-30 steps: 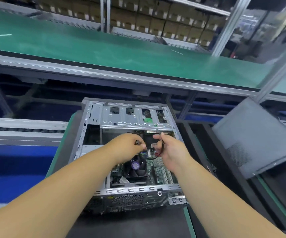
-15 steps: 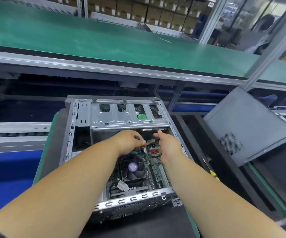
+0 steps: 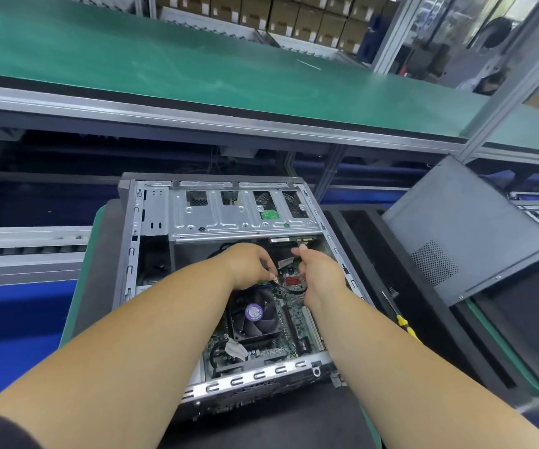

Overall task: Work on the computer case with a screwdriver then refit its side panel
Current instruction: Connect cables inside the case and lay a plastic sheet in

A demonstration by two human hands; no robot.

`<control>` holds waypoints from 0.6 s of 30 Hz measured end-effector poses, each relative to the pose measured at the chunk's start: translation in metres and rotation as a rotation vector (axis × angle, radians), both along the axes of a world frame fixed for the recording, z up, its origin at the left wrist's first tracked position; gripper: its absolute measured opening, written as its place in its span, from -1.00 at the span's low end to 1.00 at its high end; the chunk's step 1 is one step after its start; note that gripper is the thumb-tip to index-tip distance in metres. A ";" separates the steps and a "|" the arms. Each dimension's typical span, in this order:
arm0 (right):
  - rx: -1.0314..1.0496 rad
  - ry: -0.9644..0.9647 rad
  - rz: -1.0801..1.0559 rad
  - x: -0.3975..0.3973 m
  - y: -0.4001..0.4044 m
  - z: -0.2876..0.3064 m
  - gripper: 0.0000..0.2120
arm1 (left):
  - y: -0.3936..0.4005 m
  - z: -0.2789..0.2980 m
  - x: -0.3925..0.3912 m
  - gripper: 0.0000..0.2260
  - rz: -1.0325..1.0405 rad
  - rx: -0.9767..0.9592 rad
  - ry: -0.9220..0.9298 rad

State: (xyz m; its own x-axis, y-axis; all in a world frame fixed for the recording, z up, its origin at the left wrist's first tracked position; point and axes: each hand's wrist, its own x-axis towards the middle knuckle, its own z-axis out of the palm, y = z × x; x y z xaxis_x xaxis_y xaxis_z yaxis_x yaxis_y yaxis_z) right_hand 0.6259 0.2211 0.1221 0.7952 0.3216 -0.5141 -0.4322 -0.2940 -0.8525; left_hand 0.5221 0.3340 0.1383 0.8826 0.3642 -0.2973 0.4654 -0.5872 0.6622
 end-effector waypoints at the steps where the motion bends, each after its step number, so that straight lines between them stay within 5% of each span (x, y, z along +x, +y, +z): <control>1: 0.006 0.010 -0.004 -0.001 0.000 0.001 -0.79 | 0.001 0.000 0.000 -0.84 0.002 -0.003 -0.004; 18: -0.057 0.021 0.013 0.002 0.008 0.006 -0.78 | 0.001 -0.004 0.001 -0.84 0.000 0.002 0.024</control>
State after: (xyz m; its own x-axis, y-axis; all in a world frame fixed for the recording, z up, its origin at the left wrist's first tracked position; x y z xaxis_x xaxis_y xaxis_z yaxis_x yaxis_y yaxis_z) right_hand 0.6274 0.2294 0.1285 0.7800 0.3016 -0.5483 -0.4454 -0.3480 -0.8250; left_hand 0.5232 0.3353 0.1344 0.8750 0.3652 -0.3177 0.4814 -0.5883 0.6497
